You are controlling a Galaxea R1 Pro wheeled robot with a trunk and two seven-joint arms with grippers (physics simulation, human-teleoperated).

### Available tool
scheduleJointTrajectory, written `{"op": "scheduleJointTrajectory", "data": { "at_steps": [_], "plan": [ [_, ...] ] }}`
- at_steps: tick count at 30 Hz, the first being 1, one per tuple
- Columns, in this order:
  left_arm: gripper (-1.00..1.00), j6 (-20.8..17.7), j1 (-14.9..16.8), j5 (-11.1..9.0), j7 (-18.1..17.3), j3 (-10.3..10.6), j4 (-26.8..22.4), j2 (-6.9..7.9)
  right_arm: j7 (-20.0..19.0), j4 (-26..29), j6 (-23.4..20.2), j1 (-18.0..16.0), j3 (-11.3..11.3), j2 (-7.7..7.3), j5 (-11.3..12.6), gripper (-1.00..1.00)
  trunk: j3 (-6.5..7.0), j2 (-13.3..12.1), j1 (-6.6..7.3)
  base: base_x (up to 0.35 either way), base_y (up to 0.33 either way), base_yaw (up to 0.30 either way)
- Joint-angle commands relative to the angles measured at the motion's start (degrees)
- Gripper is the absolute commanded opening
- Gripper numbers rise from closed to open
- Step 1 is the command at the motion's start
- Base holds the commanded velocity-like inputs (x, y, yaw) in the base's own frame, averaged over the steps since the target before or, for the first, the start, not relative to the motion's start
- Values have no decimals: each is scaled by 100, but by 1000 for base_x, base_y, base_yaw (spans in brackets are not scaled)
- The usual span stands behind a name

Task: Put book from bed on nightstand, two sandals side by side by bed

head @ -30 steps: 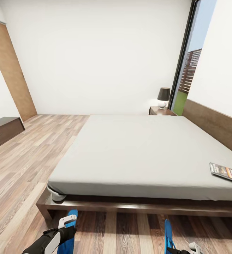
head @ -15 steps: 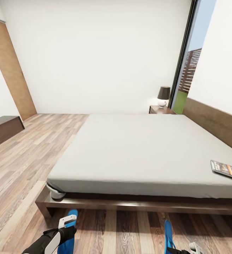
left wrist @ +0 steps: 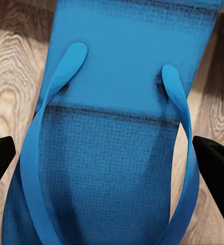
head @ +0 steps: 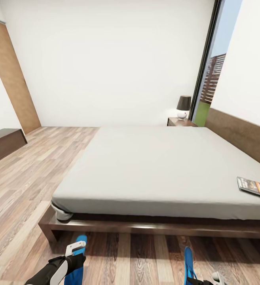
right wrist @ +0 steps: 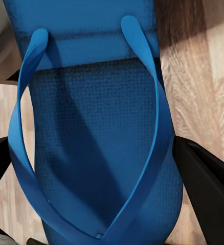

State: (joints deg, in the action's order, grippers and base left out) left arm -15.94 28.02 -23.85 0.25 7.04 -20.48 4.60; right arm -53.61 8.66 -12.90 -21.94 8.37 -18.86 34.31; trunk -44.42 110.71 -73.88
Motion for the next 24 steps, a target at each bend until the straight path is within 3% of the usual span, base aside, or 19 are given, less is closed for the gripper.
{"op": "scheduleJointTrajectory", "data": {
  "at_steps": [1,24],
  "plan": [
    [-100,-23,2,-32,2,34,-9,6,-9,4,-46,-3,36,-4,61,-100,-24,44,-22,0,0,0],
    [-100,-23,2,-32,2,41,-9,6,-9,4,-44,-3,35,-4,66,-100,-437,966,-527,0,0,0]
  ]
}}
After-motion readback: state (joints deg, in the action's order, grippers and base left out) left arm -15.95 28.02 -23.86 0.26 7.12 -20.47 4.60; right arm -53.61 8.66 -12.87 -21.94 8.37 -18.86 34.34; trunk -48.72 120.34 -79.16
